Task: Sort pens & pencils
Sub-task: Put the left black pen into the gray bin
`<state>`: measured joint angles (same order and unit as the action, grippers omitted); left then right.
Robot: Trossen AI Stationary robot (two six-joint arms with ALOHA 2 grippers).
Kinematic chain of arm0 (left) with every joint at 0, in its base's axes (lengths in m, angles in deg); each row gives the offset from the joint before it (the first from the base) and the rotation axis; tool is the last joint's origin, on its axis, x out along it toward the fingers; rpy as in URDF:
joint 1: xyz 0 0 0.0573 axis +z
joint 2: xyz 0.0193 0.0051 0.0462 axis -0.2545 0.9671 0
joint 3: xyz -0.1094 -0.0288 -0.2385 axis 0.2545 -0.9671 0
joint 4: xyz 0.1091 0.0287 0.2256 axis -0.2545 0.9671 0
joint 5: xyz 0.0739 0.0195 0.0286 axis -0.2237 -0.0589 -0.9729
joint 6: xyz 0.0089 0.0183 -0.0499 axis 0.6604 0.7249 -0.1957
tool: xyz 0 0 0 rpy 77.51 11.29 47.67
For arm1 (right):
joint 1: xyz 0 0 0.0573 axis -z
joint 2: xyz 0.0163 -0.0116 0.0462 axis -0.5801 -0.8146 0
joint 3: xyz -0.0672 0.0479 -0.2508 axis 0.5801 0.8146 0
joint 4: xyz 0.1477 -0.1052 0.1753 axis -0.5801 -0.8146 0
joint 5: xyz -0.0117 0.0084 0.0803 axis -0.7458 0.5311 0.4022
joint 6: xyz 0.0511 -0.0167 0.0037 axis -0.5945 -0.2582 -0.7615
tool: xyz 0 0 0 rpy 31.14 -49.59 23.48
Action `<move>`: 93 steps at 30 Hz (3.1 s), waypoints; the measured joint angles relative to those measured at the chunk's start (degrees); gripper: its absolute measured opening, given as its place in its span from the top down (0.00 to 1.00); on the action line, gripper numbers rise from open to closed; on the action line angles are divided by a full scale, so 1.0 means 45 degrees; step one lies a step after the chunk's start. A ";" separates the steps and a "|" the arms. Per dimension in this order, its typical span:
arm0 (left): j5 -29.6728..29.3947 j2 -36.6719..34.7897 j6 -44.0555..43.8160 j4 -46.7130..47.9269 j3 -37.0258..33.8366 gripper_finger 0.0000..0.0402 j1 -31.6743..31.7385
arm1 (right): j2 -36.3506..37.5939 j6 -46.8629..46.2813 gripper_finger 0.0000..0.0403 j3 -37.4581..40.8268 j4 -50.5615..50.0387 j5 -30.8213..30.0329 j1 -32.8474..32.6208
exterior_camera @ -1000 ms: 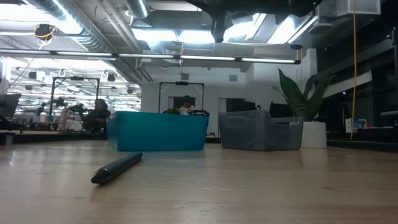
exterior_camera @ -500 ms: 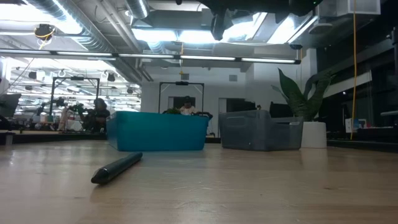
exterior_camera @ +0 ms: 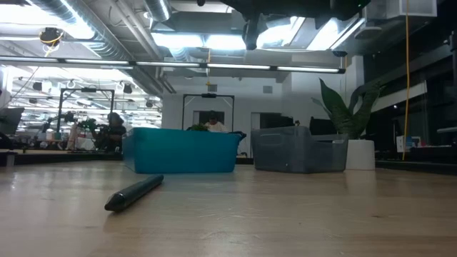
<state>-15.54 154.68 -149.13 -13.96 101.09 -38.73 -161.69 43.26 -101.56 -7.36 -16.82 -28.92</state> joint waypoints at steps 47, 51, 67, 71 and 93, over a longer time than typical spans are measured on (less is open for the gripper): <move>0.0308 -0.0024 -0.0751 0.7222 -0.0010 0.88 0.1368 | 0.2875 0.0817 0.93 0.0015 -1.3562 -0.5904 0.2353; 0.0439 -0.0024 -0.0326 0.7233 -0.0010 0.88 0.1535 | 0.2223 0.0169 0.93 0.0010 -1.3880 -0.6139 0.2514; 0.0539 -0.0024 0.0891 0.7300 -0.0010 0.88 0.1561 | 0.1166 -0.4670 0.93 -0.0782 -1.5224 -0.6878 0.3488; 0.0539 -0.0024 0.1562 0.7298 -0.0010 0.88 0.1603 | 0.1161 -0.5712 0.93 -0.1527 -1.6182 -0.7212 0.3489; 0.0053 -0.0015 0.2325 0.9094 -0.0263 0.88 0.1593 | -0.0766 -0.9218 0.93 -0.1603 -1.6603 -0.6830 0.3014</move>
<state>-15.30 154.62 -138.66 26.96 99.91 -31.56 -165.14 1.78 -108.77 -82.07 -47.55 -15.36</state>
